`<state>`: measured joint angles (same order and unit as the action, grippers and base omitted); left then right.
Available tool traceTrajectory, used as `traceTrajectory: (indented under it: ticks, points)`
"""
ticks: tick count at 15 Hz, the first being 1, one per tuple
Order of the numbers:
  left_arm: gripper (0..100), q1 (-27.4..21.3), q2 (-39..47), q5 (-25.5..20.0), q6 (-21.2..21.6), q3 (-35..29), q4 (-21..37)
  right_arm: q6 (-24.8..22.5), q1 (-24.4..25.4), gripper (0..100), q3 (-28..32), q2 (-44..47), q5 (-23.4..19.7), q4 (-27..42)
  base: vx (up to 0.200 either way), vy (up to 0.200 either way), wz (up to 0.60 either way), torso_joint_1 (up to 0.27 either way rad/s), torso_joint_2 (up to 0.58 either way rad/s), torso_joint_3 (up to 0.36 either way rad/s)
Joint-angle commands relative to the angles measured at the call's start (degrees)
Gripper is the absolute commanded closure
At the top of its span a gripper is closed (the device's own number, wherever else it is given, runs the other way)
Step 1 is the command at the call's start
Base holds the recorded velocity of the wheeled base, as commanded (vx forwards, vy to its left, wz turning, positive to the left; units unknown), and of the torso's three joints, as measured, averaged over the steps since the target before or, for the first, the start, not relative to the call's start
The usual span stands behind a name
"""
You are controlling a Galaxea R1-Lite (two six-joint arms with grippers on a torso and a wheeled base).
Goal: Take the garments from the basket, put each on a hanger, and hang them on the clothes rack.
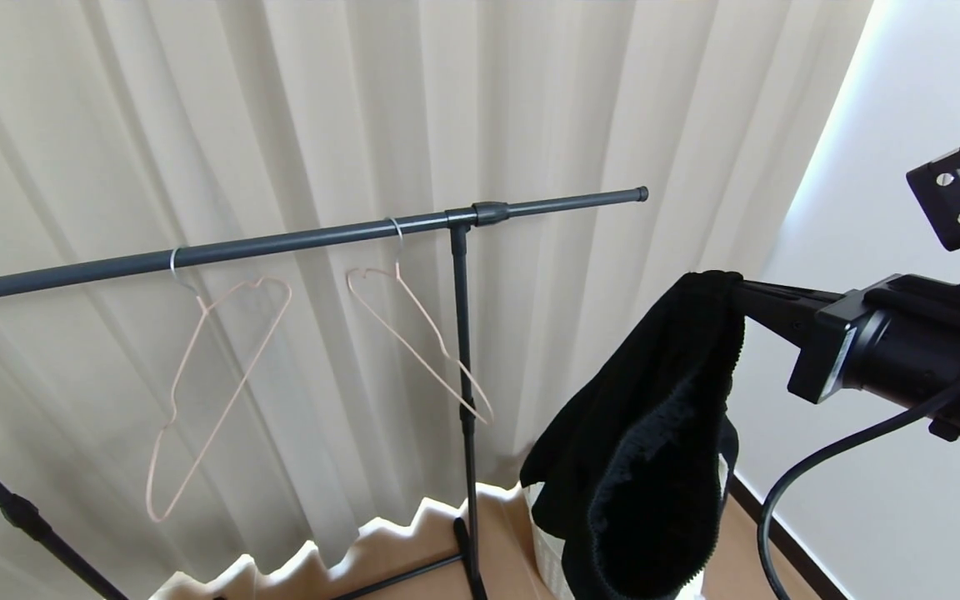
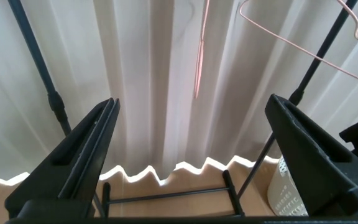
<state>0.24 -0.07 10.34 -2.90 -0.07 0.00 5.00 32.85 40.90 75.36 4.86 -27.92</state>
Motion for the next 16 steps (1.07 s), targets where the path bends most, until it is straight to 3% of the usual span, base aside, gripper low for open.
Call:
traceTrajectory:
  ticks: [1,7,13,16]
  points:
    - [0,0.02,0.07,0.03,-0.09,-0.01,-0.09,0.01,-0.60,100,-0.03,0.66,-0.03,-0.03,0.000,0.000,0.60,0.007,0.01,0.007]
    - [0,0.02,0.07,0.03,-0.09,0.07,0.00,-0.08,-0.60,100,-0.38,0.66,0.06,-0.03,0.000,0.000,0.60,0.007,0.00,0.002]
    - [0,0.02,0.07,0.03,-0.09,-0.01,0.00,-0.25,-0.69,100,-0.38,0.58,0.06,-0.03,-0.167,0.000,0.00,0.003,0.00,-0.001]
    - [0,0.02,0.07,0.03,-0.09,-0.01,-0.09,-0.96,-0.69,100,-0.47,0.58,0.06,-0.03,0.000,0.000,0.00,0.000,0.00,0.000]
